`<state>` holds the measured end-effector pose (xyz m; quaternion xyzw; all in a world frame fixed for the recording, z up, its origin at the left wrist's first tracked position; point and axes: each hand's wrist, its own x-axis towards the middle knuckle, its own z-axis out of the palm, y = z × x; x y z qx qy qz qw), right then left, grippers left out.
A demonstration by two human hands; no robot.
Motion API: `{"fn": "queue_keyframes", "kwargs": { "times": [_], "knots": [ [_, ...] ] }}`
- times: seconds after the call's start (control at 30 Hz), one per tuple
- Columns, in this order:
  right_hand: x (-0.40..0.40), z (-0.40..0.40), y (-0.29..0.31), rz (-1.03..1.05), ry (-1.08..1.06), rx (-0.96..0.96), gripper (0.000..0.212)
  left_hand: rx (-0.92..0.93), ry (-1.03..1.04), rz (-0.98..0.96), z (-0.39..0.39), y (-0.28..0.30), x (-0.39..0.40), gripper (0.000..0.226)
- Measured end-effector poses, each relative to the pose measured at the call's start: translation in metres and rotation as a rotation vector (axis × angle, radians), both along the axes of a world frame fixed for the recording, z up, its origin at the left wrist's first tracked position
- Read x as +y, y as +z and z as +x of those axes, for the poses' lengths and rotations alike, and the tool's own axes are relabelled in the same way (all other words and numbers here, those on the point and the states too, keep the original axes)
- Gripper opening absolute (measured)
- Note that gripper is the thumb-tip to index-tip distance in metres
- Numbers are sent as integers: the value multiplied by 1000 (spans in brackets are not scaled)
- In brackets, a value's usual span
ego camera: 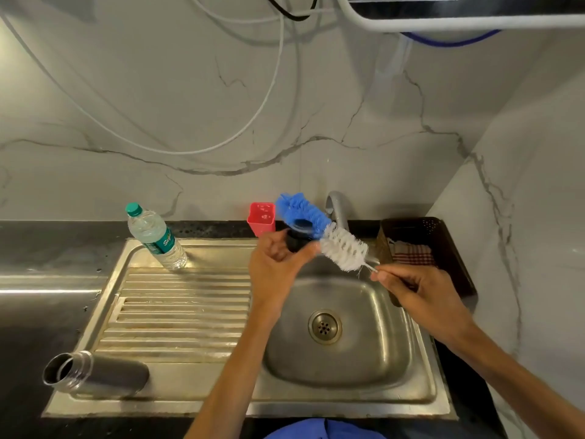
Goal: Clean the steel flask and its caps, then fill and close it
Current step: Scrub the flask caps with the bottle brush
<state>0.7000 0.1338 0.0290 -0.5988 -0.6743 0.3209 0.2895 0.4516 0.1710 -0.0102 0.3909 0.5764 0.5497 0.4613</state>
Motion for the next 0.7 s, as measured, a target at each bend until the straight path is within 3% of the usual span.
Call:
{"fn": "queue_keyframes", "kwargs": {
  "times": [0.1, 0.2, 0.27, 0.37, 0.43, 0.53, 0.6, 0.7],
  "knots": [
    [5, 1, -4, 17, -48, -67, 16, 137, -194, -8, 11, -4, -15, 51],
    [2, 0, -9, 26, -20, -53, 17, -107, -57, -60, -11, -10, 1, 47],
    [2, -3, -9, 38, -23, -45, 18, -237, -115, -94, -12, -8, 3, 43],
    [9, -4, -2, 76, -41, -47, 18, -239, -294, -150, 6, -9, -15, 39],
    [8, -3, 5, 116, -8, -127, 20, -236, -250, -155, -2, -10, -15, 39],
    [3, -3, 9, 133, 20, -189, 23, 35, -94, -100, -24, -7, -1, 38],
    [6, -7, 8, 149, 4, -191, 24, 198, -143, -44, -14, 4, -6, 45],
    [13, -13, 8, 176, -46, -208, 24, 227, -240, -10, 10, 10, -17, 44]
  ]
}}
